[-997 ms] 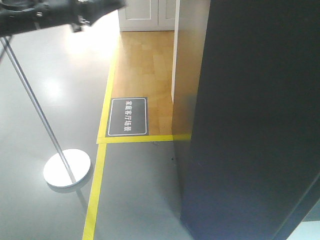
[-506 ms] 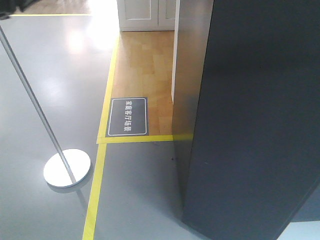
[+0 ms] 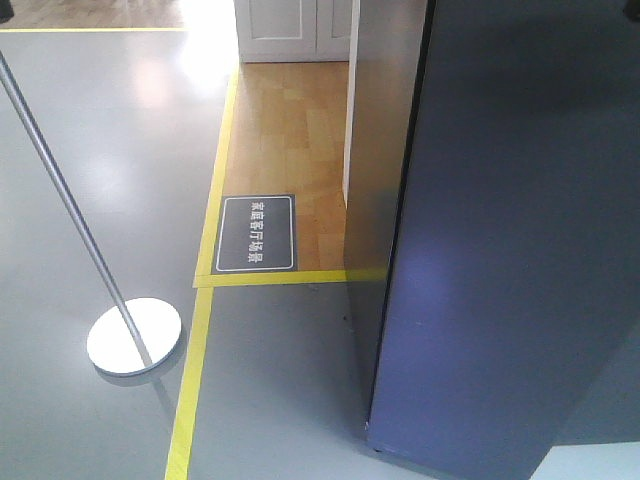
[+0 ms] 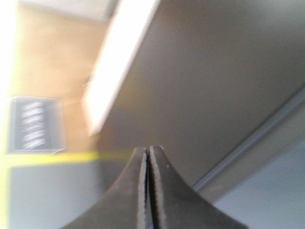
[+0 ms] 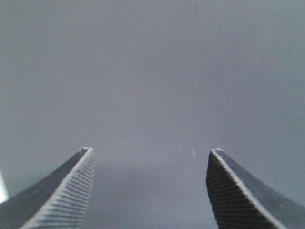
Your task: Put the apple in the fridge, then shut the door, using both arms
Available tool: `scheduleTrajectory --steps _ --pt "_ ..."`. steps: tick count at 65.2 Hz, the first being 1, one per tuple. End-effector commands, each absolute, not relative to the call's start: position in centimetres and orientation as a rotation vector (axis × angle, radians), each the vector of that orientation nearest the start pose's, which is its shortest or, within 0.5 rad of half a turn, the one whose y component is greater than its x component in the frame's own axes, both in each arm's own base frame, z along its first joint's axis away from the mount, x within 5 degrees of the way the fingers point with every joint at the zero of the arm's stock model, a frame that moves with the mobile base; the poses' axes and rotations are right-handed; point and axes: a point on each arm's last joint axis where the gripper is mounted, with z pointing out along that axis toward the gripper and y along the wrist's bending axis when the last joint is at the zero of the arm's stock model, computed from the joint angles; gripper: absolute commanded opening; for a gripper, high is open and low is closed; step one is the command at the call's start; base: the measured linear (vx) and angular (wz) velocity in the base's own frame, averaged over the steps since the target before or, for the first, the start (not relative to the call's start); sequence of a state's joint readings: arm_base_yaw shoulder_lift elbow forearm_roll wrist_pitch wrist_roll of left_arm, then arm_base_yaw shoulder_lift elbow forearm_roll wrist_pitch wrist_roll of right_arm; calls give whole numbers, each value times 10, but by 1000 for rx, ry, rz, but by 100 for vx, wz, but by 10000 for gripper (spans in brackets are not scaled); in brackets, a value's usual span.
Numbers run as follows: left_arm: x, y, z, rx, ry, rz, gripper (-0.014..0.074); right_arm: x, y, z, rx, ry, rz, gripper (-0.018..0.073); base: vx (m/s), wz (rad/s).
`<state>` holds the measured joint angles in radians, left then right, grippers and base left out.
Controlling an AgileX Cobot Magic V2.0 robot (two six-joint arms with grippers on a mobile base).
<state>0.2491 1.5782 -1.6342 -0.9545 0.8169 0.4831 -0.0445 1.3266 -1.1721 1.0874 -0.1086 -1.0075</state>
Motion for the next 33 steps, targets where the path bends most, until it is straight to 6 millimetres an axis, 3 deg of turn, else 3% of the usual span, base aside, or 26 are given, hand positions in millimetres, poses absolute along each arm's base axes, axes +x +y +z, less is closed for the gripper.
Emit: scheduleTrajectory --steps 1,15,33 --pt "339 34 461 -120 1873 -600 -7 312 -31 423 215 1505 -127 478 0 0" --pt "337 37 461 -137 1885 -552 -7 337 -35 404 200 1558 -189 477 0 0" --pt "337 37 461 -135 1887 -553 -7 374 -38 405 230 1543 -183 477 0 0"
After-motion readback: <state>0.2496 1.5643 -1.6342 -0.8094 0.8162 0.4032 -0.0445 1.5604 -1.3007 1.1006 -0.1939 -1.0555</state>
